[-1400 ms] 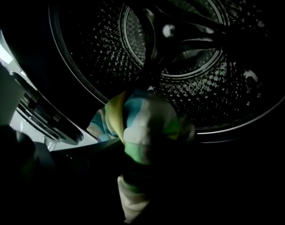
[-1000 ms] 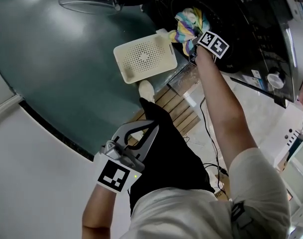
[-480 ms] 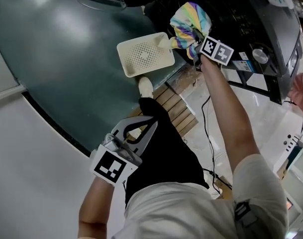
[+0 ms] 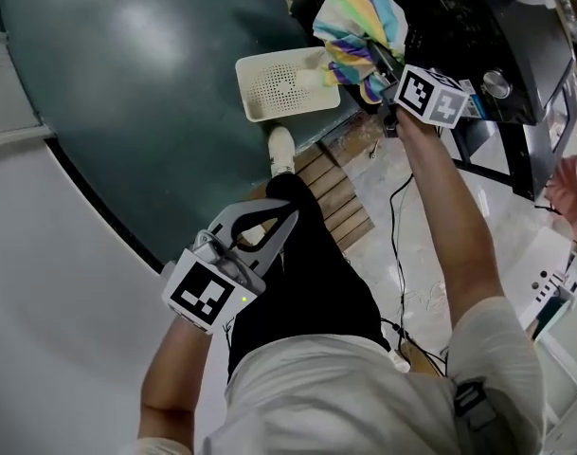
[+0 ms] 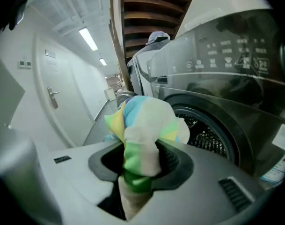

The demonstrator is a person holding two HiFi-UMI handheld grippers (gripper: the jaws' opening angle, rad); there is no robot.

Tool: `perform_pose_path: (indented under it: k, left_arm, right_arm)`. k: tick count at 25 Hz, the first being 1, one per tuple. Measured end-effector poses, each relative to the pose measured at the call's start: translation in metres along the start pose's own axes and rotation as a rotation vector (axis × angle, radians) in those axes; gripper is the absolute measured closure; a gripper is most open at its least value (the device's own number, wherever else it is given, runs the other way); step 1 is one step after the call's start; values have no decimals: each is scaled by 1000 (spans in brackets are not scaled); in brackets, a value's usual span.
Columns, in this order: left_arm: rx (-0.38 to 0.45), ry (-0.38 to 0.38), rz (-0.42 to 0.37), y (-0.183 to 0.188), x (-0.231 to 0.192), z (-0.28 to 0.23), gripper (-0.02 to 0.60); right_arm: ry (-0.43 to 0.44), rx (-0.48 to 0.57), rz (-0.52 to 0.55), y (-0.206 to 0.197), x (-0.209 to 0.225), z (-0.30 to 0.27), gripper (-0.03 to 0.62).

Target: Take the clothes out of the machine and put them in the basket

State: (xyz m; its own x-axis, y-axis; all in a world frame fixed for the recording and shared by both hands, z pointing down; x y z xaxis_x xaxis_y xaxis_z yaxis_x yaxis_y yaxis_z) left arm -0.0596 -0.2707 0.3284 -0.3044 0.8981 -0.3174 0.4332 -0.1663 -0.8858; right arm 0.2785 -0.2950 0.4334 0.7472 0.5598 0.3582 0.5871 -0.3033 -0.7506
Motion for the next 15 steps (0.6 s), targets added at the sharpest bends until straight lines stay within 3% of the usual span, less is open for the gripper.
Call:
perform_pose_path:
  k: [9,15]
  left_arm:
    - [6,38,0,-22,8,15,584]
    - [9,74,35,-38,8,33,584]
  right_arm:
    - [147,-24,102,-22,-69,-7,444]
    - [190,-61,155,-54,-96,-28,444]
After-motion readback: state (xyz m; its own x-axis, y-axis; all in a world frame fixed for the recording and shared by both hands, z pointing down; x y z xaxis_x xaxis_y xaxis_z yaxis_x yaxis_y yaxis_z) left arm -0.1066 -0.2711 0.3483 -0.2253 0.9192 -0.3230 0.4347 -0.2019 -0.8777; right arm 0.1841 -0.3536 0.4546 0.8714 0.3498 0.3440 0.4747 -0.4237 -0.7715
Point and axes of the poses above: the fingertips, and each gripper's own axes: z backward along the fingers, x to its right, y out of its top, the point moved 2 cm from there along z, backward along the fingers, and after that the axes turned 8 degrees about -z, right-handed, at the moved point
